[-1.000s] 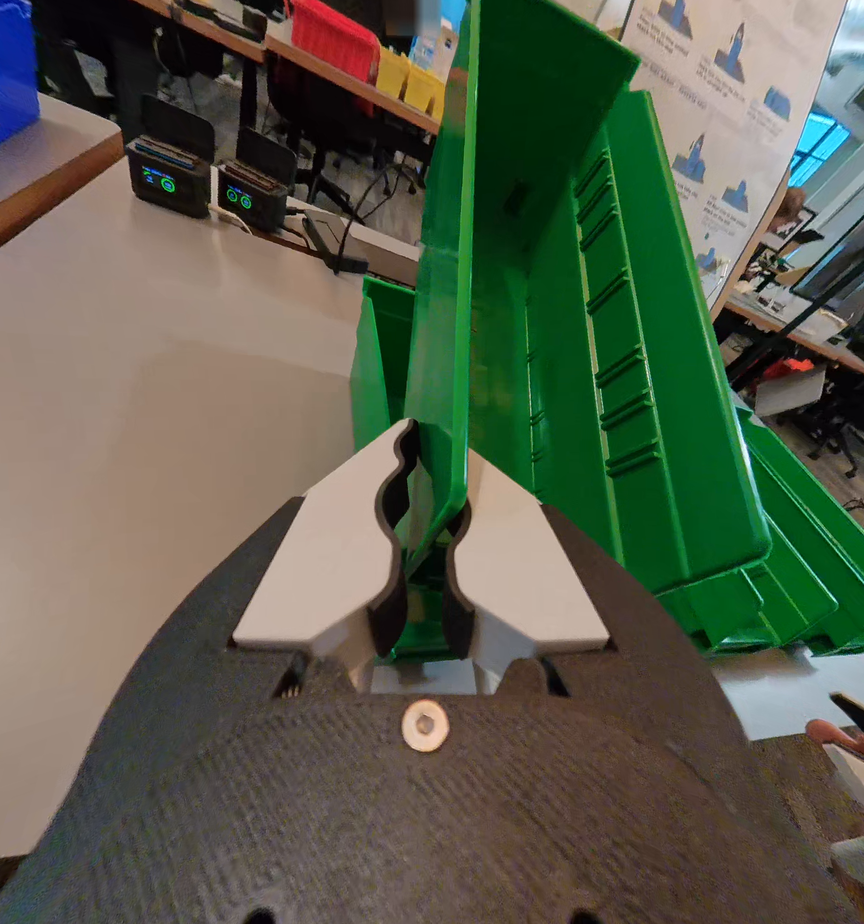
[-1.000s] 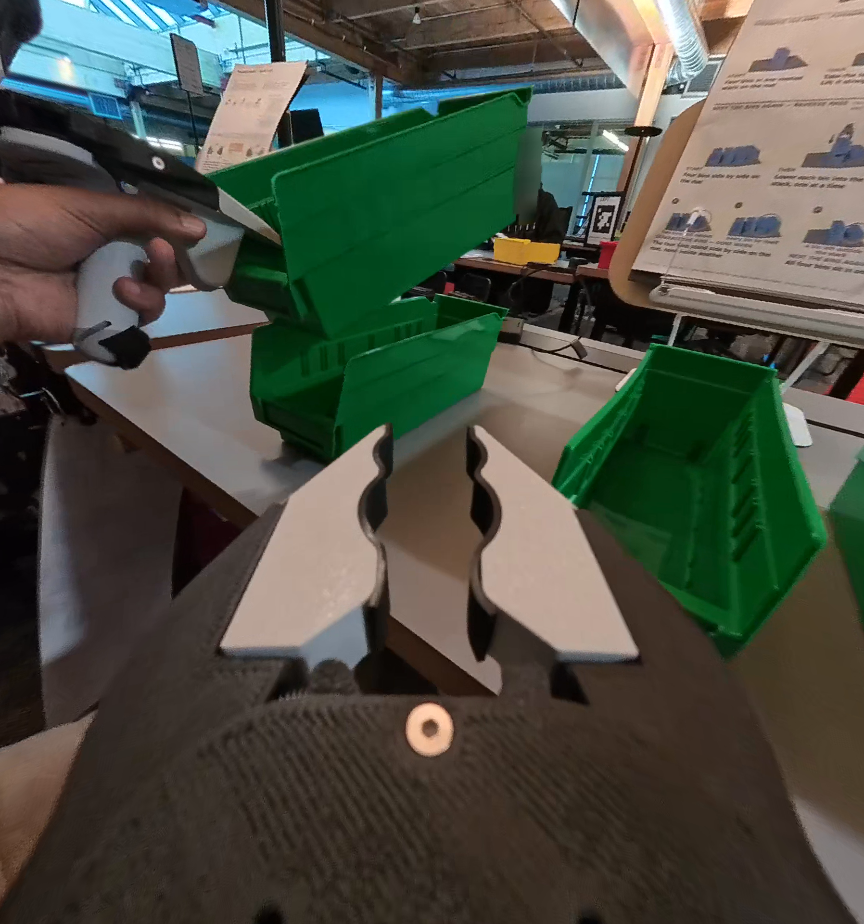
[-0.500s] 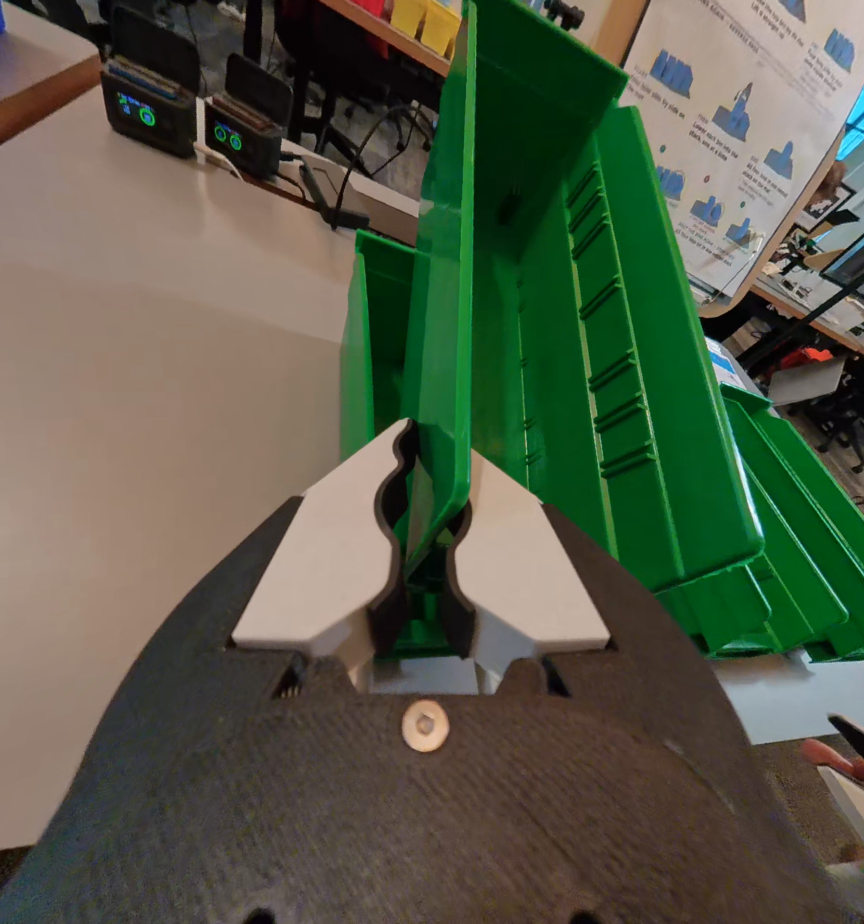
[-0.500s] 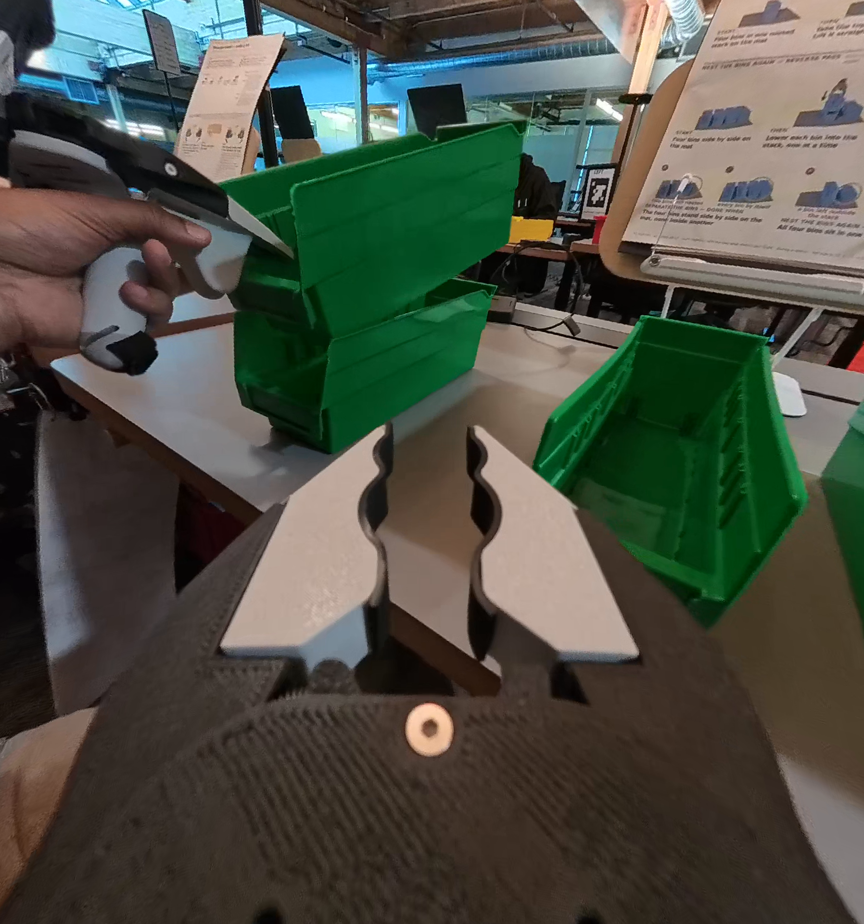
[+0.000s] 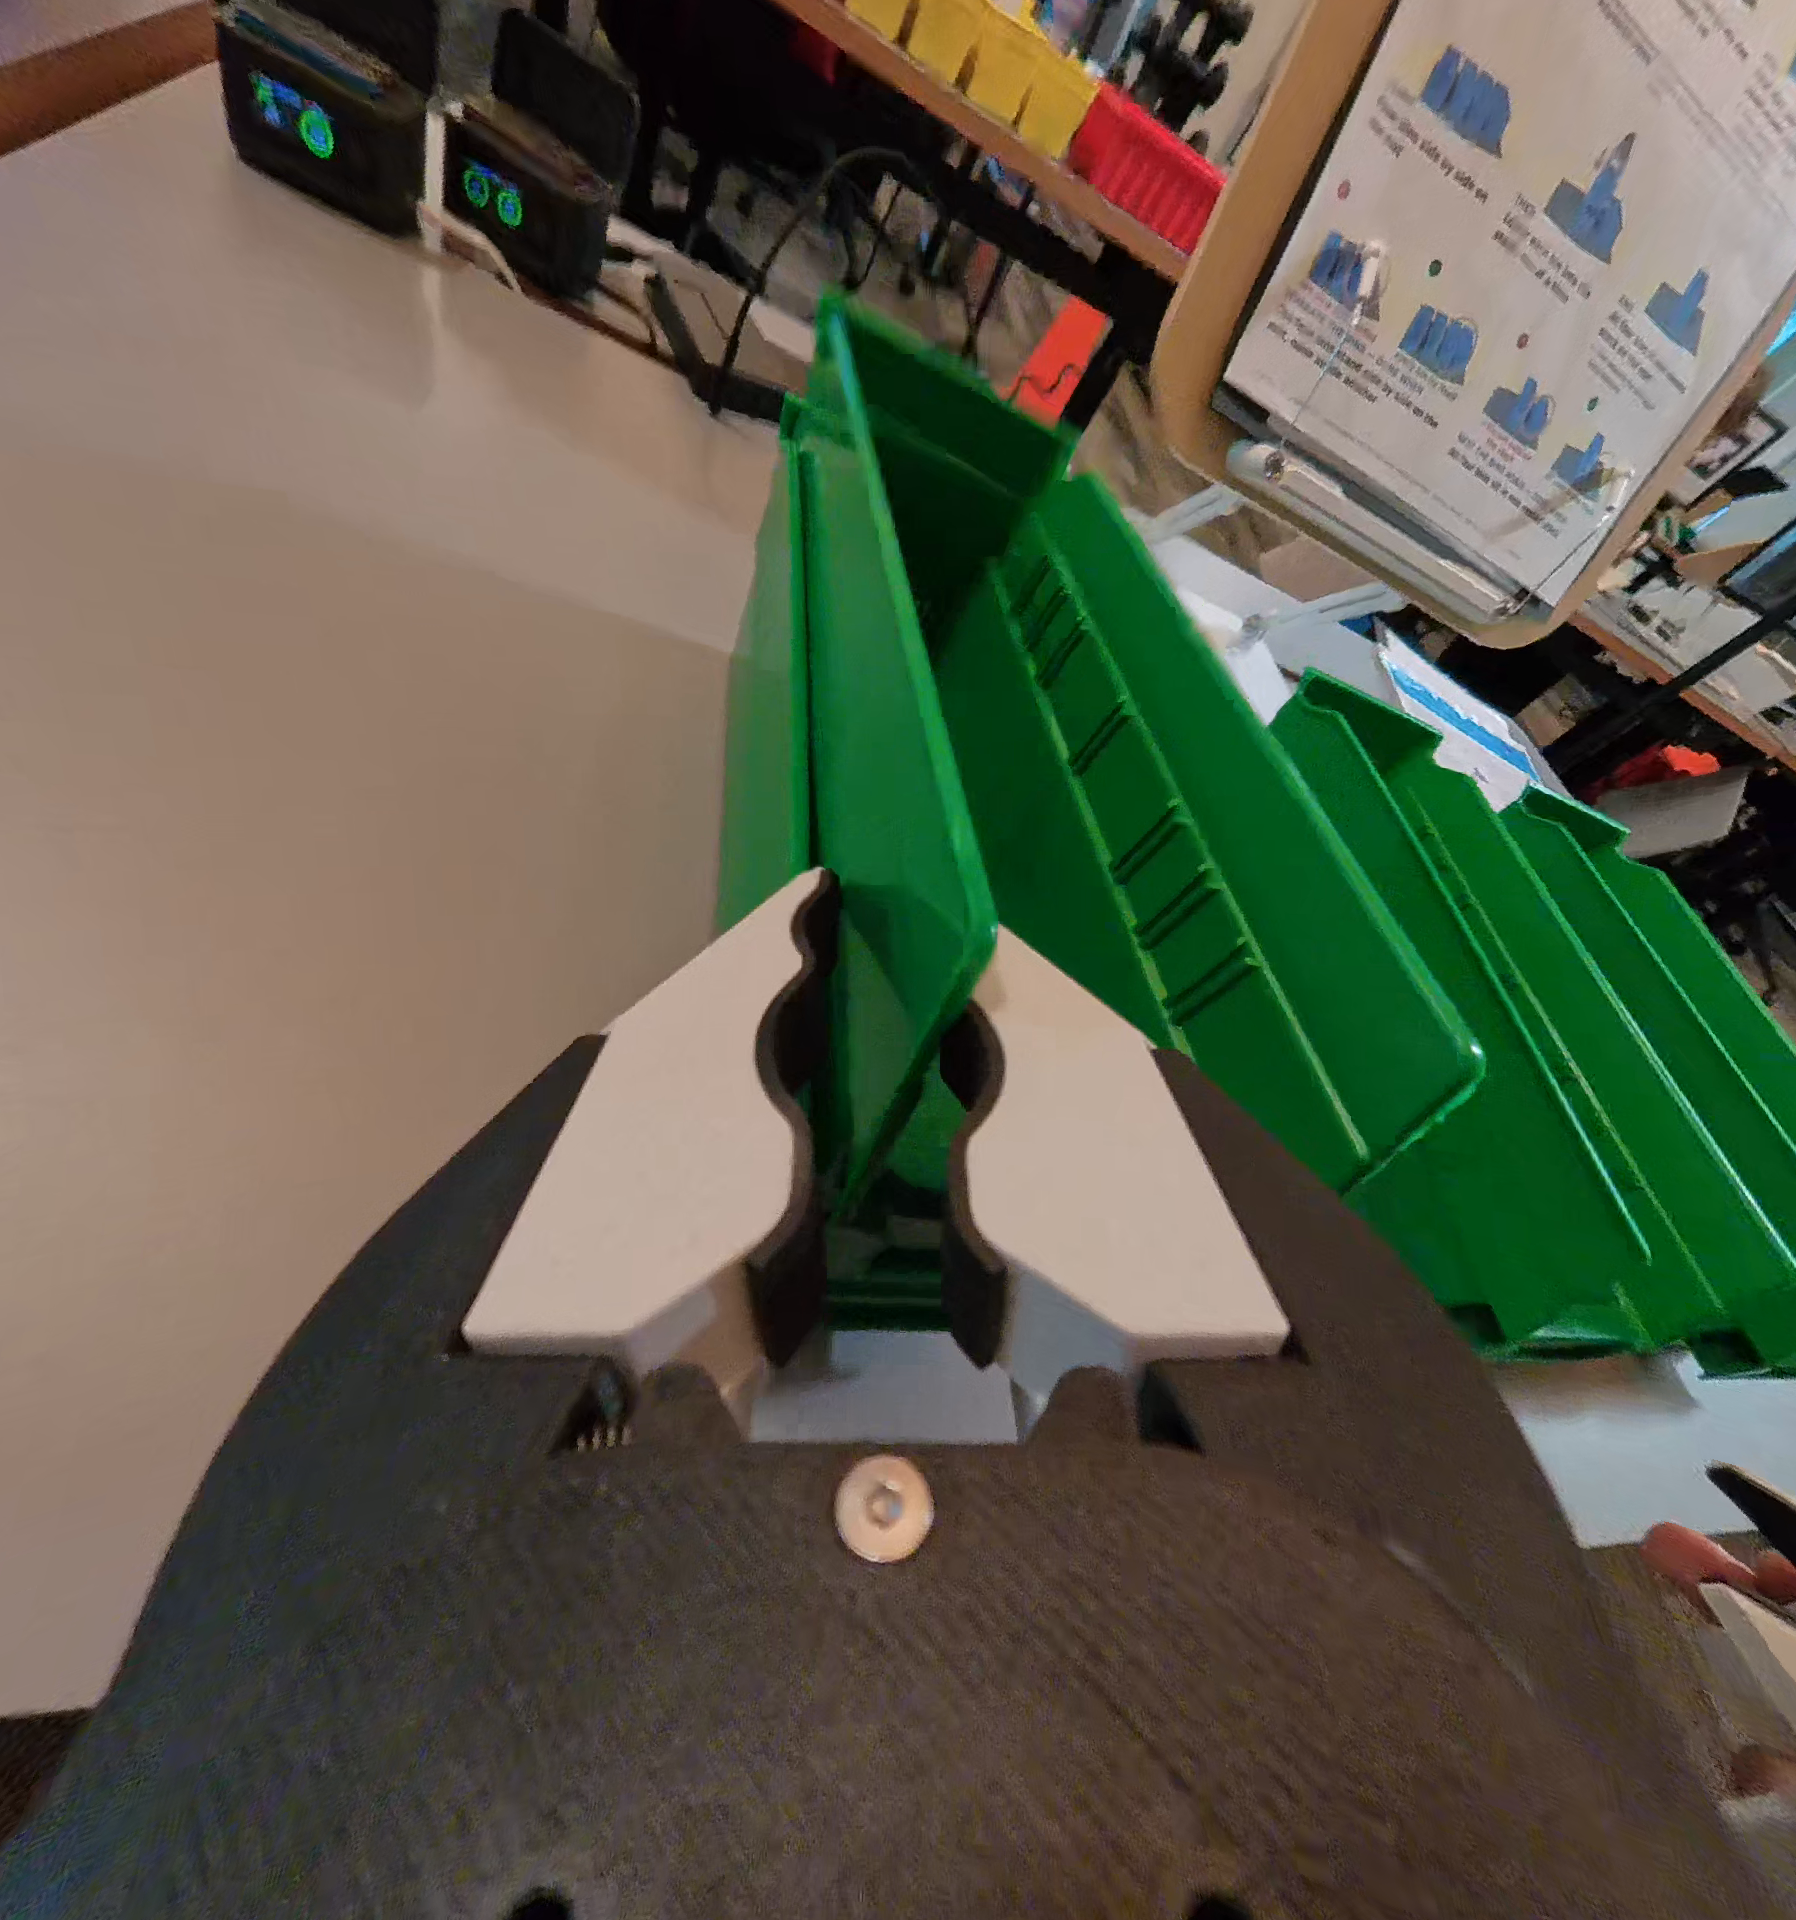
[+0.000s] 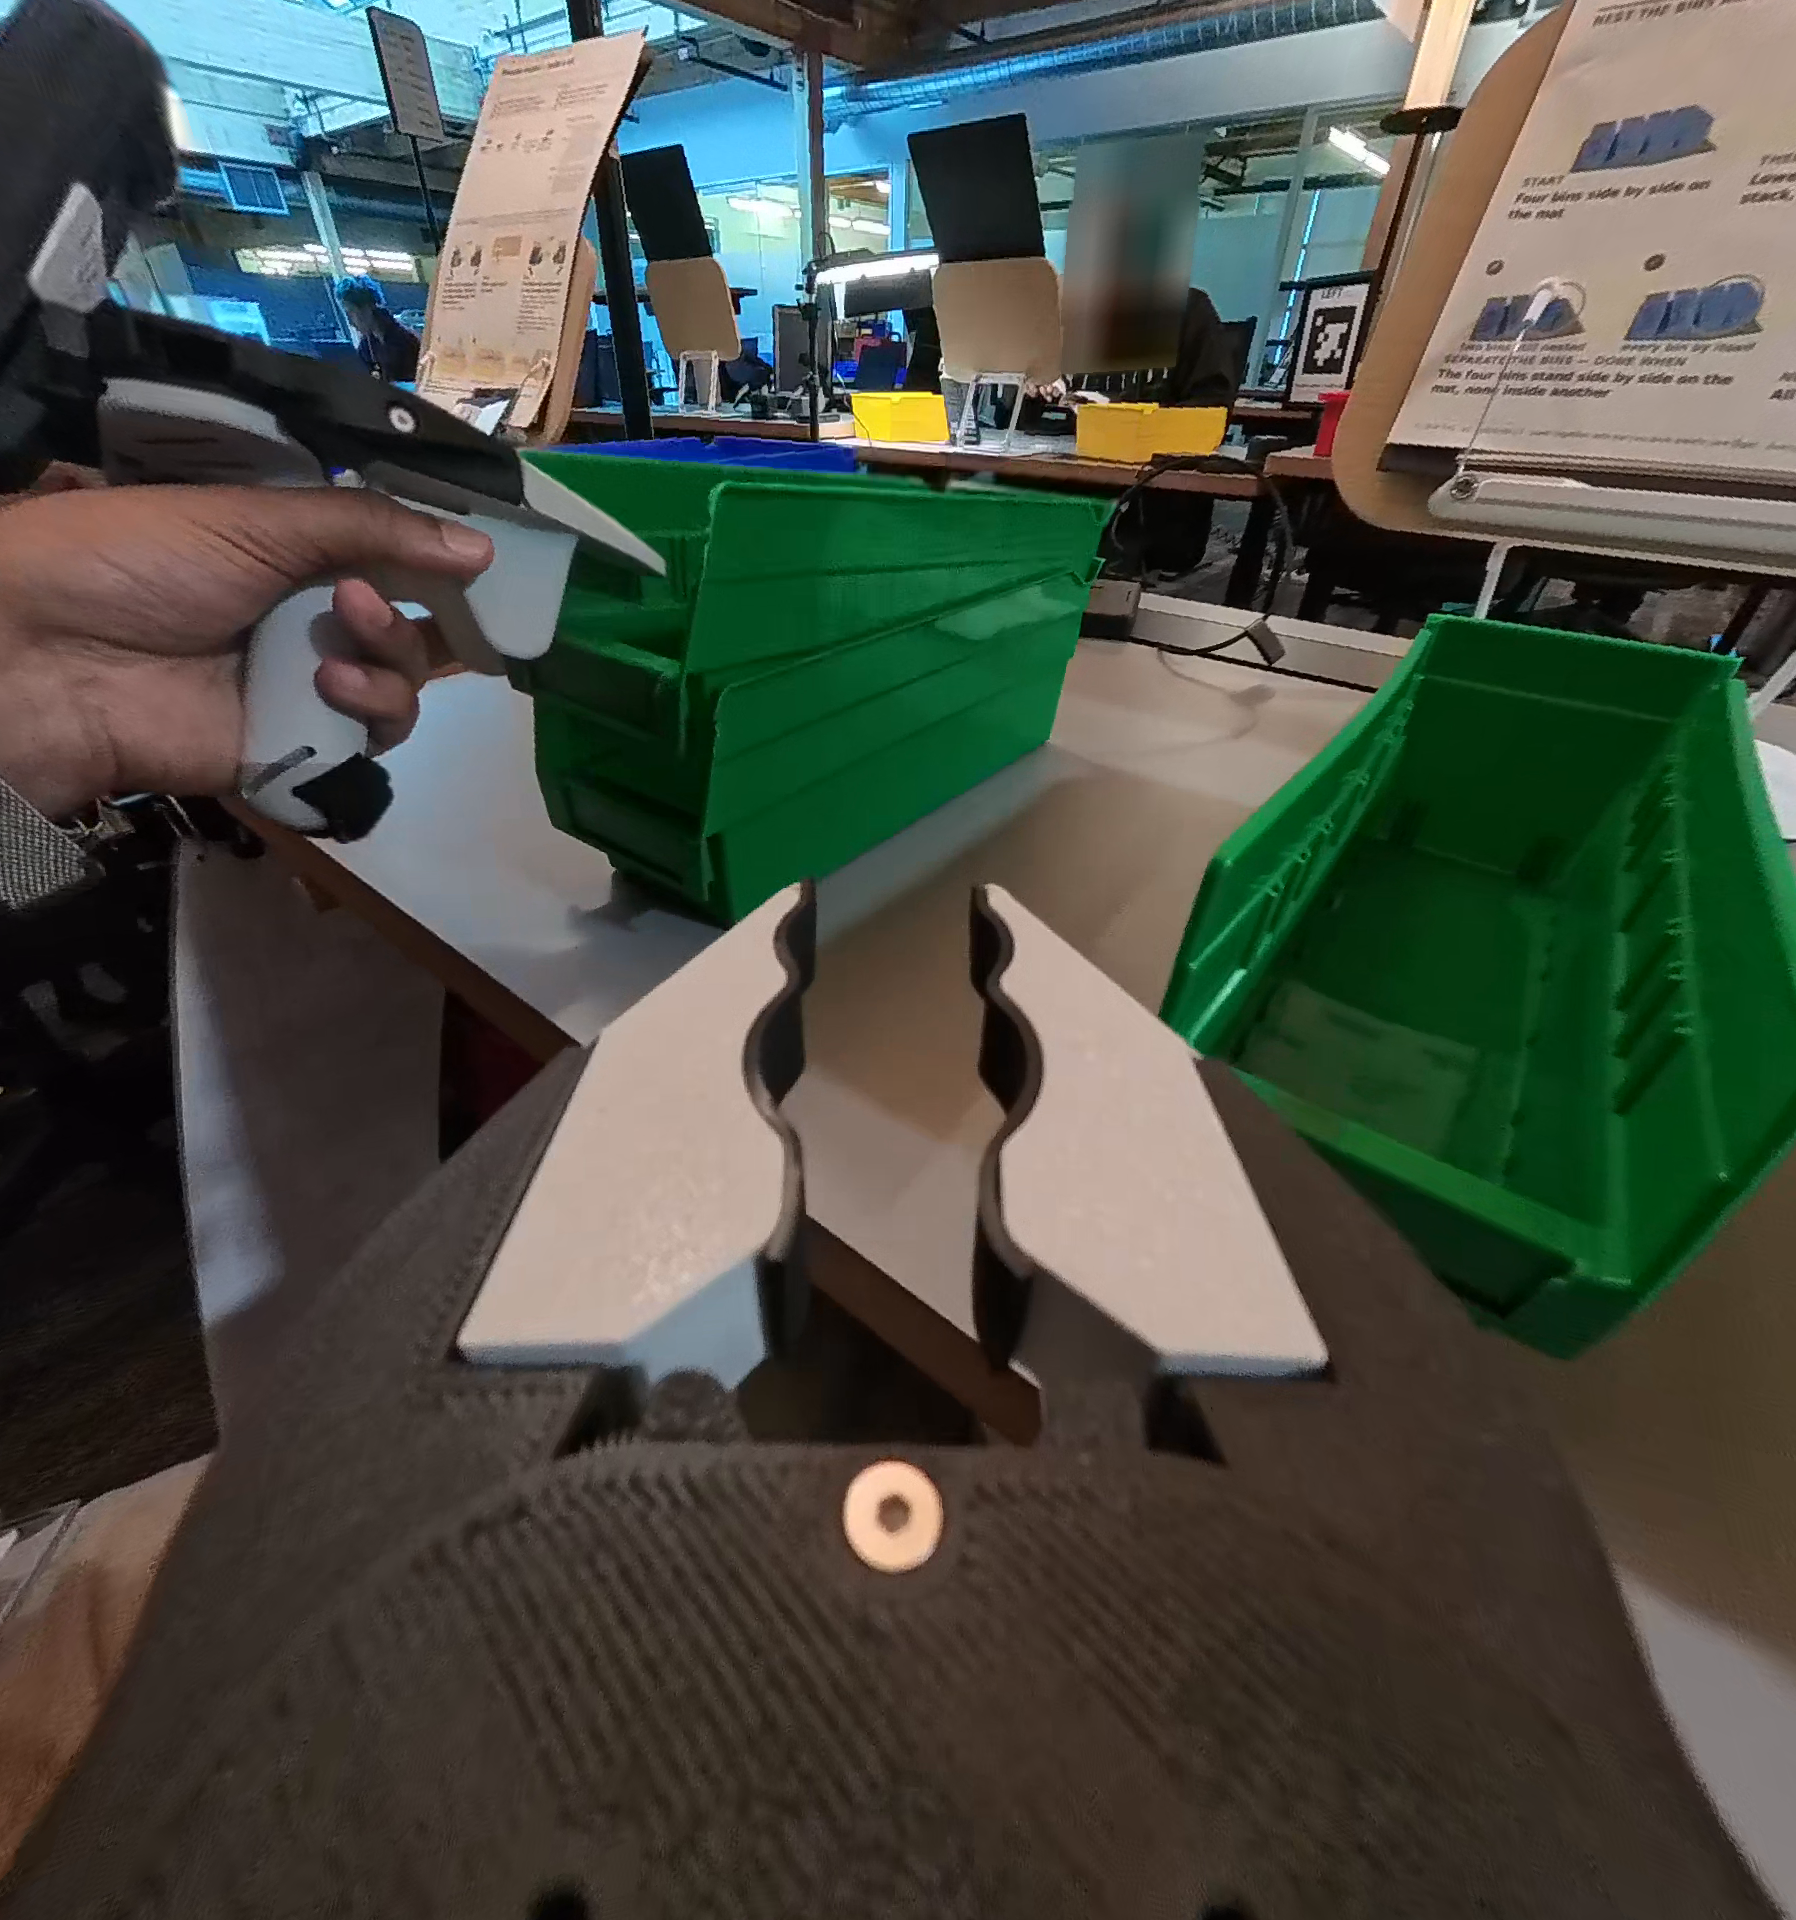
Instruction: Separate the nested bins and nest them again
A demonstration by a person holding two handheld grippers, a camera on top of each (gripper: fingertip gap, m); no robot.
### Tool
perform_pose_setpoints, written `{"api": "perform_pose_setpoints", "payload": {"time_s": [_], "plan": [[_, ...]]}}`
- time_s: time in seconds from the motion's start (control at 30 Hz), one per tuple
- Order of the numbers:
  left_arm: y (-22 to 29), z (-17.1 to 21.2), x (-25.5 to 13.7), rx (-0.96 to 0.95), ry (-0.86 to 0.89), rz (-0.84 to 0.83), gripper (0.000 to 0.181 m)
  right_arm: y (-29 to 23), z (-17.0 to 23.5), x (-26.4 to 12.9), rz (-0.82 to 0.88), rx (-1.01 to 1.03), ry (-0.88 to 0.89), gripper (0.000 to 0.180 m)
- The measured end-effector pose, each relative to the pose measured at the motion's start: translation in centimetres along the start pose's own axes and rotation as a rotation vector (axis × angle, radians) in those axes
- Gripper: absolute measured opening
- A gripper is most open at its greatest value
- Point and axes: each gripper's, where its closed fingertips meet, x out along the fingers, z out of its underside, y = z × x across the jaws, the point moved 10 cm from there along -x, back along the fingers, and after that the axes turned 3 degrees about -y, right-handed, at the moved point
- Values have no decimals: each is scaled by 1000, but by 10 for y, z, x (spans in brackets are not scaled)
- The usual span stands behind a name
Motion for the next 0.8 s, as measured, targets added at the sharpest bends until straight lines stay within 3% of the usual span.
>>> {"api": "perform_pose_setpoints", "payload": {"time_s": [0.33,0.8], "plan": [[0,0,1,142,134,-25,8,3,2,-2,7,11,-16,28],[3,-5,-12,160,344,-4,0,2,5,0,-13,11,-36,28]]}}
